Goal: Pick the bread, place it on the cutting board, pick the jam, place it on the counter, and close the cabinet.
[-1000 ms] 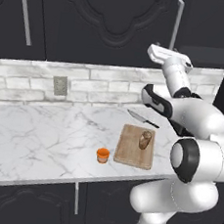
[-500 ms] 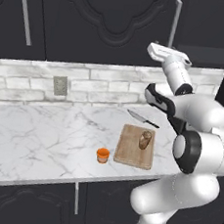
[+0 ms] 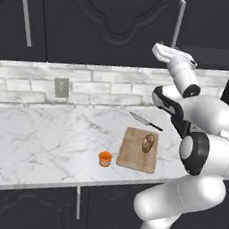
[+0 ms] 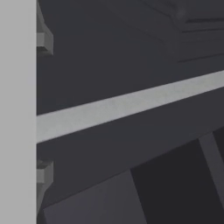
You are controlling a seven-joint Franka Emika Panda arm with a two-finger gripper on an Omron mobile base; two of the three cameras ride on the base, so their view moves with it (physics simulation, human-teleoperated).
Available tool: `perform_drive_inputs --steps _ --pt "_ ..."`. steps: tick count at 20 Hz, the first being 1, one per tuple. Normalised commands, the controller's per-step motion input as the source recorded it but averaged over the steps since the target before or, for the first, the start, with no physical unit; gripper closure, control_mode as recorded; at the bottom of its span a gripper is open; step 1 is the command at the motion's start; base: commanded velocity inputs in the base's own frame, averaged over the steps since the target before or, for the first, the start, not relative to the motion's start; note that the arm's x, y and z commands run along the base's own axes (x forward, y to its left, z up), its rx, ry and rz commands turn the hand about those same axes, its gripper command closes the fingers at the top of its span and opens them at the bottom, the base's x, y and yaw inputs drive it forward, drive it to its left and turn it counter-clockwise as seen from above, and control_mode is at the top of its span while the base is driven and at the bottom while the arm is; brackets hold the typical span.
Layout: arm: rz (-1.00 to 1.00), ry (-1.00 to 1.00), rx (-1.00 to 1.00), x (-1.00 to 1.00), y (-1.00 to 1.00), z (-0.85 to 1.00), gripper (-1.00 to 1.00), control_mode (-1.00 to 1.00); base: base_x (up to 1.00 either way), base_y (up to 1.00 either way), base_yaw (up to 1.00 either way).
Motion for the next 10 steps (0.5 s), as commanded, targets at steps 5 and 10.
perform_drive_inputs --steps 5,10 --pt "0.04 0.00 0.00 0.09 0.00 0.00 -1.00 -1.00 0.00 0.00 0.00" --pt "0.09 0.00 0.00 -0.07 -0.12 0.00 -1.00 -1.00 0.00 0.00 0.00"
